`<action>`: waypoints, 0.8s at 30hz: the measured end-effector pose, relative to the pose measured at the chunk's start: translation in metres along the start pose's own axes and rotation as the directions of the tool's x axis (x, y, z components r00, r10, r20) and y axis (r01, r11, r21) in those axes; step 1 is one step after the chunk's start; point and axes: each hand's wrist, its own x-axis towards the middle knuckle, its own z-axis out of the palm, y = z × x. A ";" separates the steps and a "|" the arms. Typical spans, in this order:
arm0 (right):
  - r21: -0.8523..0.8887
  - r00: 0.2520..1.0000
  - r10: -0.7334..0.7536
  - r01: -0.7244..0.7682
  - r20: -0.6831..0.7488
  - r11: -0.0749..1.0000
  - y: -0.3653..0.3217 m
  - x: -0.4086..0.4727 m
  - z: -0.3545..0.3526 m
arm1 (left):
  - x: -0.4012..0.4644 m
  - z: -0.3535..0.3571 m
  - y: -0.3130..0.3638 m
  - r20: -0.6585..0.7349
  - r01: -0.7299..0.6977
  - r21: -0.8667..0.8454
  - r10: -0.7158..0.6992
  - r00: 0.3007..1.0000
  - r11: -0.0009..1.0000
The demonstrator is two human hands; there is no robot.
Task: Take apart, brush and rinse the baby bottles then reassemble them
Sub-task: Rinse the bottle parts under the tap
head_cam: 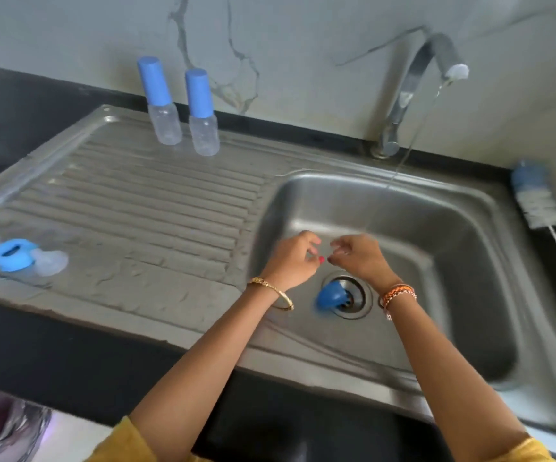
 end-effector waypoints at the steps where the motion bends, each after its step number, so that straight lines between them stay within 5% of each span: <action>1: -0.007 0.998 0.038 -0.037 0.048 0.999 0.014 0.003 0.002 | 0.007 0.009 0.002 0.037 0.047 -0.019 -0.046 0.998 0.999; 9: -0.098 0.967 0.130 -0.110 0.220 0.989 0.068 0.018 0.035 | 0.029 0.064 -0.002 0.083 0.308 -0.093 -0.301 0.950 0.947; 18: -0.137 0.972 0.092 -0.063 0.217 0.989 0.079 0.028 0.054 | 0.037 0.076 -0.021 -0.035 0.343 -0.057 -0.346 0.938 0.937; 21: -0.095 0.984 0.107 -0.094 0.141 0.991 0.078 0.034 0.043 | 0.042 0.082 -0.022 0.010 0.339 -0.050 -0.339 0.941 0.939; 24: 0.024 0.992 0.097 -0.095 -0.083 0.995 0.069 0.040 0.016 | 0.056 0.088 -0.021 -0.012 0.344 -0.184 -0.352 0.936 0.921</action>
